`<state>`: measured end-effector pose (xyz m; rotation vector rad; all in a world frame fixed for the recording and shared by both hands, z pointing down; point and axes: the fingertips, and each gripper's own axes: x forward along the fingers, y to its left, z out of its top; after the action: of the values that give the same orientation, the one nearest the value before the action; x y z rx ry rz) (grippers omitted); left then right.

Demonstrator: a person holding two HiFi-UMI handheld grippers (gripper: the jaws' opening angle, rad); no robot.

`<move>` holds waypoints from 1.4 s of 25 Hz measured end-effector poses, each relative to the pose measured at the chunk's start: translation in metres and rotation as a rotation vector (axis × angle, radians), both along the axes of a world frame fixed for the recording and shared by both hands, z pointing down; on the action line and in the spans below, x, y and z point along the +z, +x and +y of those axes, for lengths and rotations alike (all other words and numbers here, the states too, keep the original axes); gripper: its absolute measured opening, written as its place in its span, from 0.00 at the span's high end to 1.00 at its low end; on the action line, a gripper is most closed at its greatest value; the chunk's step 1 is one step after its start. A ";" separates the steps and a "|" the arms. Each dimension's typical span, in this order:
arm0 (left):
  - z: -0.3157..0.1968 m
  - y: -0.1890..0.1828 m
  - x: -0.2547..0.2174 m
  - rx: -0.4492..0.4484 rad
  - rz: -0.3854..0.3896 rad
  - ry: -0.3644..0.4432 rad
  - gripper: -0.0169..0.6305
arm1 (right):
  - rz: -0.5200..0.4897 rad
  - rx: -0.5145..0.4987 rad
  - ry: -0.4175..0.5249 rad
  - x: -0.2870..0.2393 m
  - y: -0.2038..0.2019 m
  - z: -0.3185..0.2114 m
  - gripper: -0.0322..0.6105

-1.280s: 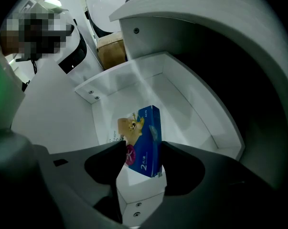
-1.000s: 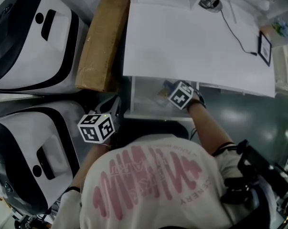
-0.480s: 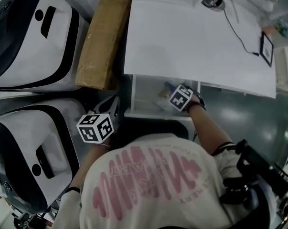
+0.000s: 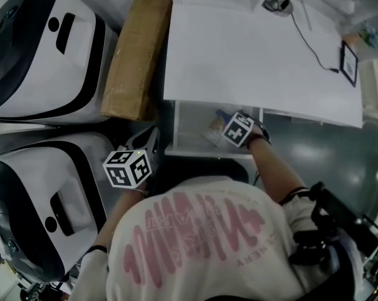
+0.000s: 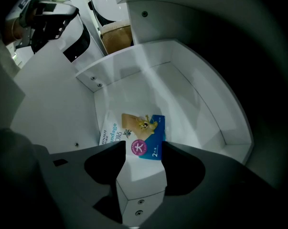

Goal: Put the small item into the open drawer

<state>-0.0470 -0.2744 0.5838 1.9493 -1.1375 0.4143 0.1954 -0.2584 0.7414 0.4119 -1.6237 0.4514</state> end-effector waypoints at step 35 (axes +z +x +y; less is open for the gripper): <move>-0.025 0.032 -0.112 0.246 0.097 0.296 0.93 | -0.508 0.695 0.459 -0.228 -0.060 -0.020 0.66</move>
<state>-0.0150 -0.2992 0.4717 2.3547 -0.9406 0.2878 0.1349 -0.2780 0.5136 1.3127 -2.0582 0.7413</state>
